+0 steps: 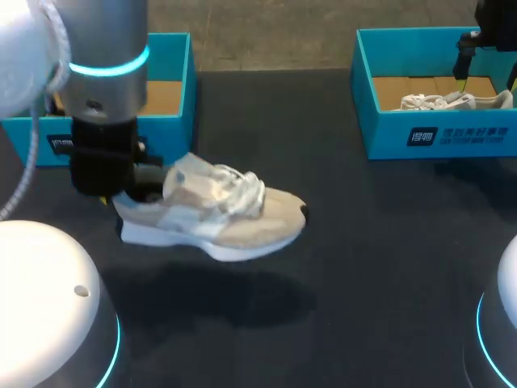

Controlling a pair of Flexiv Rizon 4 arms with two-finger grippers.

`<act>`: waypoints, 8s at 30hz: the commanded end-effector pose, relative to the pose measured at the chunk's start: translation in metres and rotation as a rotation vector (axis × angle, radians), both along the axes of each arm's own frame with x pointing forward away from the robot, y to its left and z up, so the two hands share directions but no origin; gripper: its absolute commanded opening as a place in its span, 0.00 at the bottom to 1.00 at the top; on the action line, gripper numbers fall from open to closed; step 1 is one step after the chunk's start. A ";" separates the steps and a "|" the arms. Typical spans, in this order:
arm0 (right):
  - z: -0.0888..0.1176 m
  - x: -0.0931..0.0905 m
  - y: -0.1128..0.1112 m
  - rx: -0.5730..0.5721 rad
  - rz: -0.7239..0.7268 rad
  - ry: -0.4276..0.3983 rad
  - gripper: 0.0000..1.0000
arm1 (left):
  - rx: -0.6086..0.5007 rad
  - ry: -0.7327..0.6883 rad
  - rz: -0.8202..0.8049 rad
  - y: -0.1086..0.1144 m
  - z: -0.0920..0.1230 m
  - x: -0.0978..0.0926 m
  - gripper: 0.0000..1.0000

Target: Take the shoe out of the shoebox, open the shoe tongue, remove and reinsert the insole, then place the shoe into the shoebox

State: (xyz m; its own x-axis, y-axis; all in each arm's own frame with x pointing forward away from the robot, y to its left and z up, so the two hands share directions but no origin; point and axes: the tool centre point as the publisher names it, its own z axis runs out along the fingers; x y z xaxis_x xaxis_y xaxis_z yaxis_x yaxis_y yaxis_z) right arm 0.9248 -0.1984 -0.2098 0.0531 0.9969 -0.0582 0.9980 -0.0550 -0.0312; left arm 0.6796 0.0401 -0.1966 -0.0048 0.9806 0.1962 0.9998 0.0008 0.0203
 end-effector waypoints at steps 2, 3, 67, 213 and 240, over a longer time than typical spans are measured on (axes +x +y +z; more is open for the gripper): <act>0.000 -0.001 0.000 -0.001 0.000 -0.002 1.00 | 0.014 -0.060 -0.011 -0.011 -0.028 -0.019 0.00; 0.000 -0.001 0.000 -0.001 0.000 -0.002 1.00 | 0.022 -0.069 0.000 -0.013 -0.032 -0.021 0.00; 0.000 -0.001 0.000 -0.001 0.000 -0.002 1.00 | 0.053 -0.039 0.042 -0.105 -0.186 -0.028 0.00; 0.000 -0.001 0.000 -0.001 0.000 -0.002 1.00 | -0.937 0.969 1.238 -0.032 -0.154 -0.082 1.00; 0.000 -0.001 0.000 -0.001 0.000 -0.002 1.00 | -1.022 1.004 1.459 -0.060 -0.183 -0.064 1.00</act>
State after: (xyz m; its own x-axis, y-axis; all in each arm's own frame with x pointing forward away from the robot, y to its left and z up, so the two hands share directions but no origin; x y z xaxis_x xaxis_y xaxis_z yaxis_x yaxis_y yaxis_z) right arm 0.9248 -0.1983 -0.2098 0.0530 0.9969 -0.0583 0.9980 -0.0549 -0.0311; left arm 0.6159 -0.0108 -0.3764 -0.9860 0.1044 0.1303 -0.0949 0.2918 -0.9518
